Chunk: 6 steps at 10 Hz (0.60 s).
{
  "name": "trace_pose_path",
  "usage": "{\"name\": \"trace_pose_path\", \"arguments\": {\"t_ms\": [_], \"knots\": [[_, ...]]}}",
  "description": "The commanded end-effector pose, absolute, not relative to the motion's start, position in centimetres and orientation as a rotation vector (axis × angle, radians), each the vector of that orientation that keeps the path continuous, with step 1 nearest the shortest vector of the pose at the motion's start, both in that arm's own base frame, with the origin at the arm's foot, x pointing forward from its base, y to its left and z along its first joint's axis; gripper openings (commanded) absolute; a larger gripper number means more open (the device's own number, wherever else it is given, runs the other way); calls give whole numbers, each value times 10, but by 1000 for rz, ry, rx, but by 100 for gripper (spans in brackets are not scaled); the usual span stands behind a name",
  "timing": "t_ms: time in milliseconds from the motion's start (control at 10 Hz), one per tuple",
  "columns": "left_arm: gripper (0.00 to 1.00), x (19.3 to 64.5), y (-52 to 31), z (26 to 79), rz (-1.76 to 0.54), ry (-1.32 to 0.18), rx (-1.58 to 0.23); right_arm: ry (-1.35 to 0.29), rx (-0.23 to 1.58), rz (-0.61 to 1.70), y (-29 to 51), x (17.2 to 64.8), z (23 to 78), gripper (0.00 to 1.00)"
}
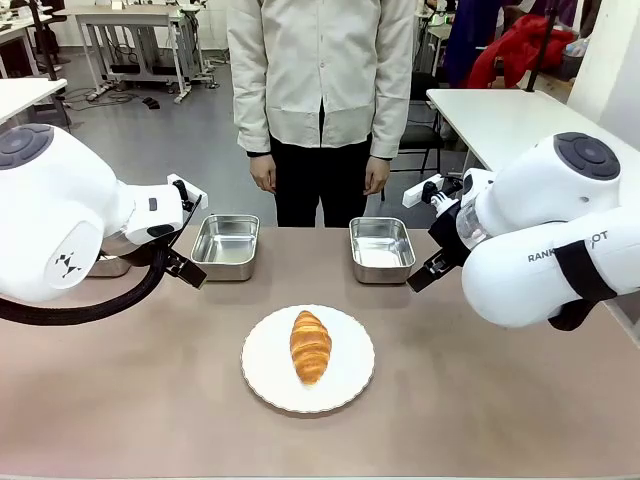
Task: Place the bread in the container.
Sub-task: Place the Butter Roll into the Airtight Container indicated by the human.
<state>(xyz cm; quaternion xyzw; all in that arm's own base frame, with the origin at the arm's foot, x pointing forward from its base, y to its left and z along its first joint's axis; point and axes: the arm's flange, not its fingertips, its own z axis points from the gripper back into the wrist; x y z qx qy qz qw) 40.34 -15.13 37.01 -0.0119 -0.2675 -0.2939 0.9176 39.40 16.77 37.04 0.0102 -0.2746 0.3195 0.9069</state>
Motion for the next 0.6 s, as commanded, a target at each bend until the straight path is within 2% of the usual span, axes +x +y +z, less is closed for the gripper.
{"name": "trace_pose_path", "arguments": {"t_ms": [0, 200, 500], "knots": [[100, 403, -151, 370, -605, -550, -24, -567, 22, 657, 168, 394, 370, 100], [100, 403, -151, 370, -604, -550, -24, -567, 21, 660, 168, 394, 370, 100], [100, 417, -109, 446, -611, -544, -72, -602, 64, 609, 142, 438, 442, 100]]}}
